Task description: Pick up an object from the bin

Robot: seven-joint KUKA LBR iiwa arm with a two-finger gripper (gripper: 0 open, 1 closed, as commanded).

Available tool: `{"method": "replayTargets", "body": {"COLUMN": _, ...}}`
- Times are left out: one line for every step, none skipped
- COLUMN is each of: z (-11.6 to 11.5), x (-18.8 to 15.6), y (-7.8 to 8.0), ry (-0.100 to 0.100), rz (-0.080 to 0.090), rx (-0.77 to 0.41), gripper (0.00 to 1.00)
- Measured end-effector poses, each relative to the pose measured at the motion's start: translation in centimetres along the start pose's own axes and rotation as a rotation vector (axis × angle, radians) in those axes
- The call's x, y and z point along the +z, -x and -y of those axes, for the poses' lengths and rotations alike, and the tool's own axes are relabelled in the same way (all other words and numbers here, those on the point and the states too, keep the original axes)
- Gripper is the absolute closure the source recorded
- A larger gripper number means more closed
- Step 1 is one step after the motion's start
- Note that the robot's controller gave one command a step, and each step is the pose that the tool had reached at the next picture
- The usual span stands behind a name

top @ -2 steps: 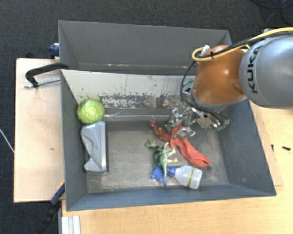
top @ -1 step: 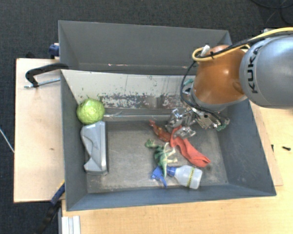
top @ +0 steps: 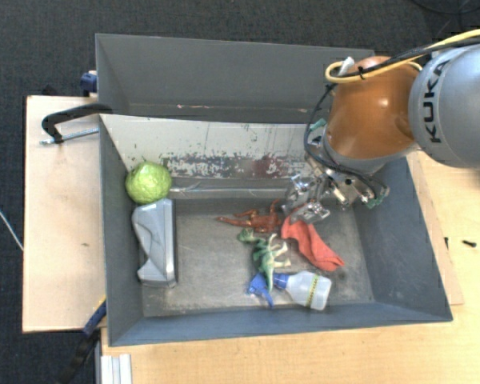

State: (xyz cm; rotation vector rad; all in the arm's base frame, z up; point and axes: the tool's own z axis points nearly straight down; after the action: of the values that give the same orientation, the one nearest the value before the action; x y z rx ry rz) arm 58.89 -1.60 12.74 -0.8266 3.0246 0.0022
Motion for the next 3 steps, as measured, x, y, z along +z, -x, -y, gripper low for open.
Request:
{"method": "replayTargets", "body": {"z": 0.0, "x": -7.7, "y": -0.9, "ry": -0.001, "rz": 0.000, "rx": -0.035, "gripper": 0.00}}
{"method": "replayTargets", "body": {"z": 0.0, "x": -7.7, "y": -0.9, "ry": -0.001, "rz": 0.000, "rx": -0.035, "gripper": 0.00}}
{"method": "replayTargets", "body": {"z": -0.5, "x": -2.9, "y": -0.9, "ry": -0.003, "rz": 0.002, "rx": -0.087, "gripper": 0.00}}
